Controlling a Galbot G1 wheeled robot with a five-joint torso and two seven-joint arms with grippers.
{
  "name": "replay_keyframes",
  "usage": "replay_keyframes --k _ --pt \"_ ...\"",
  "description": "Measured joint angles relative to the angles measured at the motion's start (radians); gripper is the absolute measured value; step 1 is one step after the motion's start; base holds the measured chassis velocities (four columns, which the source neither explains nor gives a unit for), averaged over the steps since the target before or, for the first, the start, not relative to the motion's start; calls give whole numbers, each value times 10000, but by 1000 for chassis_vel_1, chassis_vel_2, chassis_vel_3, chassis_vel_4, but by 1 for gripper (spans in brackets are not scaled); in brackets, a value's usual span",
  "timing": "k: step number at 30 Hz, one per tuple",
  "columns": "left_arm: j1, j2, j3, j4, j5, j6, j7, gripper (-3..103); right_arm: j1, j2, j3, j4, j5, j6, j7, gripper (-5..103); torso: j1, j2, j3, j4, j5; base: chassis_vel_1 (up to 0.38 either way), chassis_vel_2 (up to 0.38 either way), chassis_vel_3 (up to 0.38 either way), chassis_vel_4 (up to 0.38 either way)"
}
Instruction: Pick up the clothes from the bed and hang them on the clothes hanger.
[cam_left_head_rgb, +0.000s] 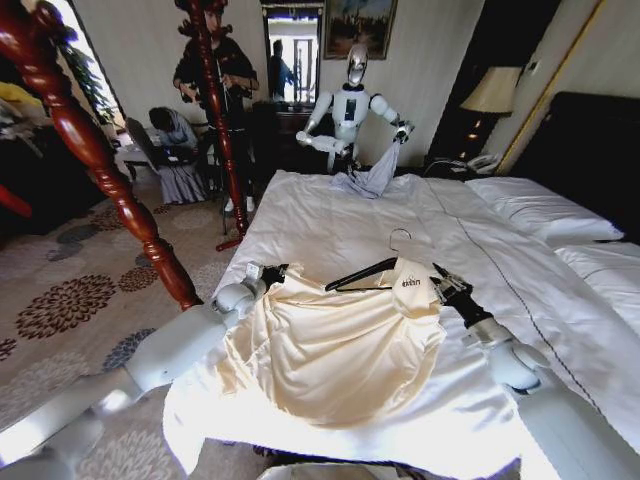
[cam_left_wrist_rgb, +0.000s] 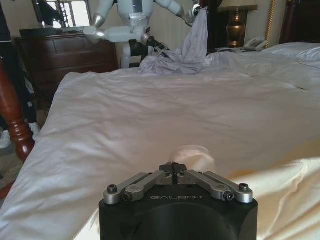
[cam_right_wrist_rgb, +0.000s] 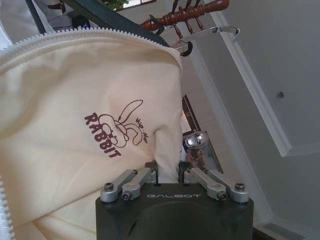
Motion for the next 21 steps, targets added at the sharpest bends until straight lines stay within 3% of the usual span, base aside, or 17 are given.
replay_keyframes --k 1,5,6,9,11,16,21 --pt "0 0 0 0 0 0 0 0 0 0 0 0 0 0 0 19 0 0 0 0 0 0 0 0 0" --pt "2330 880 -1682 -1744 260 90 -440 0 2 -199 32 -49 343 -205 74 19 -1 0 -1 -4 0 0 0 0 0" --pt "2330 880 -1682 -1744 260 90 -440 0 2 -199 32 -49 343 -205 74 19 -1 0 -1 -4 0 0 0 0 0" --pt "3932 1006 -2498 -2604 483 140 -693 0 -31 -266 -1 2 381 -234 80 19 0 0 -1 -4 -1 0 0 0 0" --pt "4122 1004 -2574 -2699 535 142 -718 0 -40 -266 -10 21 381 -239 81 19 -1 0 0 -3 -1 0 0 0 0" --pt "6106 714 -3083 -3203 1502 94 -807 0 -291 -238 -40 220 293 -257 80 19 -1 1 -1 -5 2 0 0 0 0" --pt "6583 577 -3076 -3165 2005 39 -773 0 -374 -249 -40 271 254 -227 76 19 -1 0 0 -5 2 0 0 0 0"
